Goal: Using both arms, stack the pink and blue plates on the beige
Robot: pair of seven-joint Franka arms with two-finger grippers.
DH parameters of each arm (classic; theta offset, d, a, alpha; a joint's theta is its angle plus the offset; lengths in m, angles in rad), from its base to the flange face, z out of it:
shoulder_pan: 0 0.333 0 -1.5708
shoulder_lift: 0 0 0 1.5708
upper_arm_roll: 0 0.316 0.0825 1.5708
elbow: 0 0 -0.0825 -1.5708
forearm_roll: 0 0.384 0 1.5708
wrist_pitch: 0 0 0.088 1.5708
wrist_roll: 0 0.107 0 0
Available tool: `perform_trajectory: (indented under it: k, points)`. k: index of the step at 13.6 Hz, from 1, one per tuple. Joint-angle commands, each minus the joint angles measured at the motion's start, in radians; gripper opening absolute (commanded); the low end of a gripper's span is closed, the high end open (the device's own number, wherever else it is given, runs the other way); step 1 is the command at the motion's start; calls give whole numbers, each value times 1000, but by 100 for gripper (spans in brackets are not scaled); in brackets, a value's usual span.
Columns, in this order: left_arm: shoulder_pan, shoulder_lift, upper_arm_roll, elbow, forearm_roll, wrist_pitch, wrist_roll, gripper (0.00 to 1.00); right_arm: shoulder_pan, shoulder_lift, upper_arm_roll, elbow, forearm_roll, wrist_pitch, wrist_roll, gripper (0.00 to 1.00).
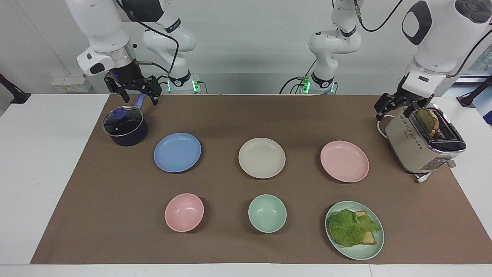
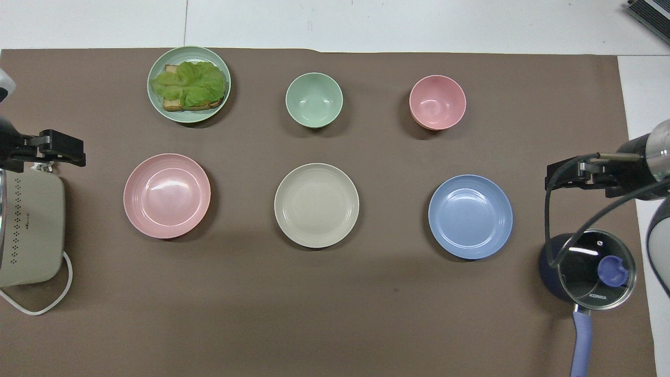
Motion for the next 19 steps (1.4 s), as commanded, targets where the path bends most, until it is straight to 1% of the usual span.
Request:
perform_trajectory:
  k: [1,7,9,11,14,17,18,19]
  points:
    - [5,-6,-4,-6,9,-8,-5,100,-12,-9,5,-12,-2,-2,-18,100]
    - [11,-5,-2,-4,9,5,-4,100,-15,-2,4,-1,-2,-3,-16,100]
    - [41,-6,-2,-6,9,-5,0,100,-32,-2,-5,-1,-2,-5,-26,100]
    - [41,-14,-2,-24,4,-4,3,100,-52,-3,-5,-3,-3,-5,-26,100]
    - [59,-28,-2,-130,-19,47,6,100,-52,-3,-4,-4,-3,-5,-26,100]
    - [87,-20,-2,-315,-20,246,7,100,-52,-3,-4,-4,-3,-8,-26,100]
    - [108,-12,-2,-367,-20,299,4,100,-53,-3,-4,-4,-3,-6,-26,100]
    - [123,11,-2,-403,-20,336,-2,100,-52,-3,-4,-3,-3,-6,-26,100]
